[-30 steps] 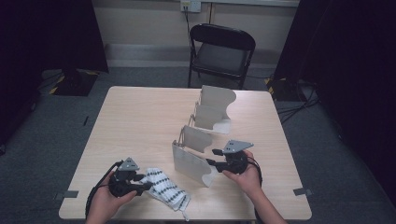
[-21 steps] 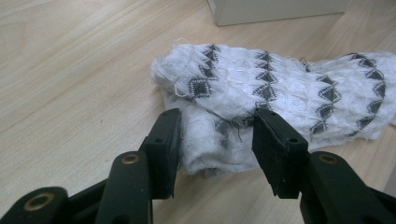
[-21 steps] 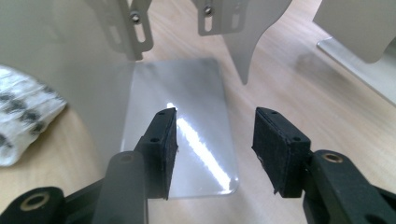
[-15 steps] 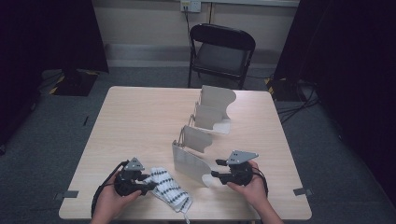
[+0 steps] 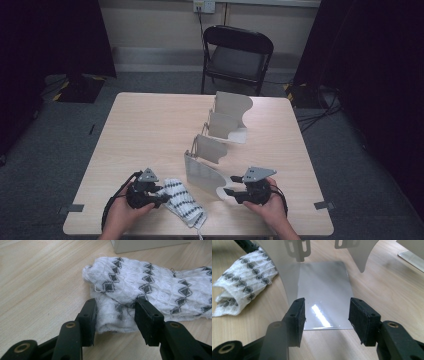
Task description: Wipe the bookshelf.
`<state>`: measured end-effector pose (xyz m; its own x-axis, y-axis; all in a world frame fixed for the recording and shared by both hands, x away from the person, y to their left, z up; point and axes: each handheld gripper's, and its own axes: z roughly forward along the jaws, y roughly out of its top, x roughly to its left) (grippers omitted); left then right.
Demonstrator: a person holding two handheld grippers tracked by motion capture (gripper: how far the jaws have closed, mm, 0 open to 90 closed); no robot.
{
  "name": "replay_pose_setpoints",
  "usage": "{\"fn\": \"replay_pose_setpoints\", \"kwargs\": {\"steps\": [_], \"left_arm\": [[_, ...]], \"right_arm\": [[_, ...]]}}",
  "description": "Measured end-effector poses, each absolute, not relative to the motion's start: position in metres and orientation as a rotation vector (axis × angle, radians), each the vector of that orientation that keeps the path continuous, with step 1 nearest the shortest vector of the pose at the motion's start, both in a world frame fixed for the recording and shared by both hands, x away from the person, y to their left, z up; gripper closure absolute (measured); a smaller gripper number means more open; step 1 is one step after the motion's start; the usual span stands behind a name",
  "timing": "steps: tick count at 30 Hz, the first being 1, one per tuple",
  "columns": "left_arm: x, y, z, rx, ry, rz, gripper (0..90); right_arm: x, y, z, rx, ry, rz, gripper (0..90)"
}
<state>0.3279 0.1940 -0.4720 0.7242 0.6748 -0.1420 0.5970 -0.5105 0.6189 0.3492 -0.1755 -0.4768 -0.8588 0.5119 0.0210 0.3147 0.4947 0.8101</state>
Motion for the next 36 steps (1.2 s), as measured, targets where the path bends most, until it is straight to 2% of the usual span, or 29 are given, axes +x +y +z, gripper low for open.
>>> {"fn": "replay_pose_setpoints", "kwargs": {"steps": [13,21,36], "left_arm": [[0.329,0.193,-0.474,2.270,0.959,0.150,53.5],[0.329,0.193,-0.474,2.272,0.958,0.151,53.6],[0.328,0.194,-0.474,2.269,0.960,0.153,54.1]], "right_arm": [[0.344,-0.158,-0.479,0.643,2.562,1.308,48.1],[0.347,-0.154,-0.479,0.628,2.576,1.331,63.5],[0.341,-0.155,-0.480,0.591,2.600,1.307,58.7]]}}
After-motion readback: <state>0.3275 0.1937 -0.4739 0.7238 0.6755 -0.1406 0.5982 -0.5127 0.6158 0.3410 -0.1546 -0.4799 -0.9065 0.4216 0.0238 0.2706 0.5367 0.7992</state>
